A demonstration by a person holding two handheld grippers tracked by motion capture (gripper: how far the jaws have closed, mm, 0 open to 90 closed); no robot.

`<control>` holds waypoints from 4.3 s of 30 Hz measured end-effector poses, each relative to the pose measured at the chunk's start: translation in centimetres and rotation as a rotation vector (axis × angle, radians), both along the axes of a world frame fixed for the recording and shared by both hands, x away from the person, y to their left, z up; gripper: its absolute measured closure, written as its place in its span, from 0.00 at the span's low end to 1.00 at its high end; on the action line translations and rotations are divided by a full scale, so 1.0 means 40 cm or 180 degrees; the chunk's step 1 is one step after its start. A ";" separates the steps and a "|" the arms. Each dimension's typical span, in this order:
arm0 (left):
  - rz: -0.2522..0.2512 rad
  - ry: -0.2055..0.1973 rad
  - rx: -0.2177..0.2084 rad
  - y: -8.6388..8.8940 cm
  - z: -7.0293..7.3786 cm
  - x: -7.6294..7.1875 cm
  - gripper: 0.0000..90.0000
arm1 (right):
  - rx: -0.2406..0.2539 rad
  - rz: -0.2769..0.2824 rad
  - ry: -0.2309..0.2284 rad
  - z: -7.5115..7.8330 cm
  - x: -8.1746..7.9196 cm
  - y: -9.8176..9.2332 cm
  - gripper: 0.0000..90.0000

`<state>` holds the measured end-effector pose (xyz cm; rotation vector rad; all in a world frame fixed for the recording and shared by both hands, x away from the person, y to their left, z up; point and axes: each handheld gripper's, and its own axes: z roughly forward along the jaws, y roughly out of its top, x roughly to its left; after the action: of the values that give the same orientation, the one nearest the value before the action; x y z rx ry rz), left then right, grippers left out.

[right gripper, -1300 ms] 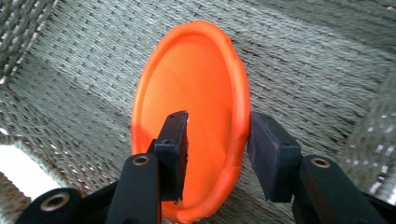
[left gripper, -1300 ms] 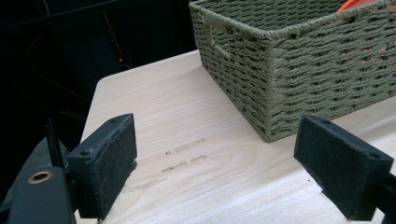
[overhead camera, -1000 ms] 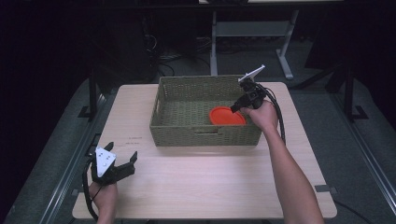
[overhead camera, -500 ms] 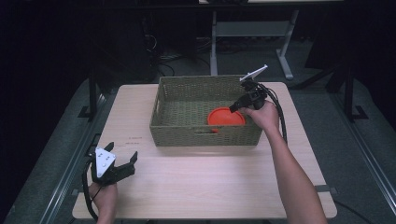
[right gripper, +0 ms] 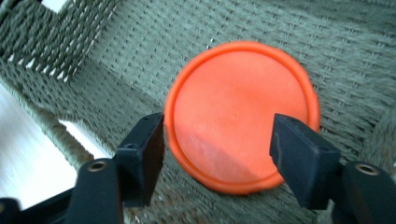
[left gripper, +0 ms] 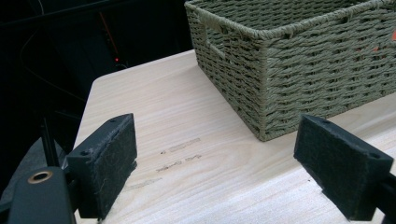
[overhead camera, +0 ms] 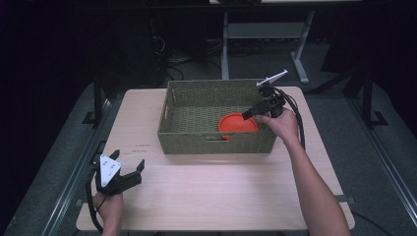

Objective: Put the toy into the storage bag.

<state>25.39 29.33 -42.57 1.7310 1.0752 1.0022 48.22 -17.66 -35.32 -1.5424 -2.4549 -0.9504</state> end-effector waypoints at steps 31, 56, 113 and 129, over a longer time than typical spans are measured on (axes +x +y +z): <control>0.0019 0.0007 0.0018 0.004 0.000 -0.004 0.14 | 0.0399 0.0106 -0.0216 0.054 -0.094 -0.071 0.33; 0.0069 0.0005 0.0025 0.012 0.001 -0.013 0.14 | 0.0659 0.0050 -0.0370 0.056 -0.157 -0.160 0.32; 0.0070 0.0025 0.0056 0.007 -0.003 -0.012 0.14 | 0.0875 -0.0182 -0.0275 -0.120 -0.352 -0.369 0.29; 0.0076 0.0025 0.0029 0.008 -0.005 -0.009 0.14 | 0.0970 -0.0242 -0.0294 -0.179 -0.397 -0.384 0.28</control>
<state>25.01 29.64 -42.76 1.7344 1.1002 1.0172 32.33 -33.02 -42.49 -1.5246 -2.1897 -1.3636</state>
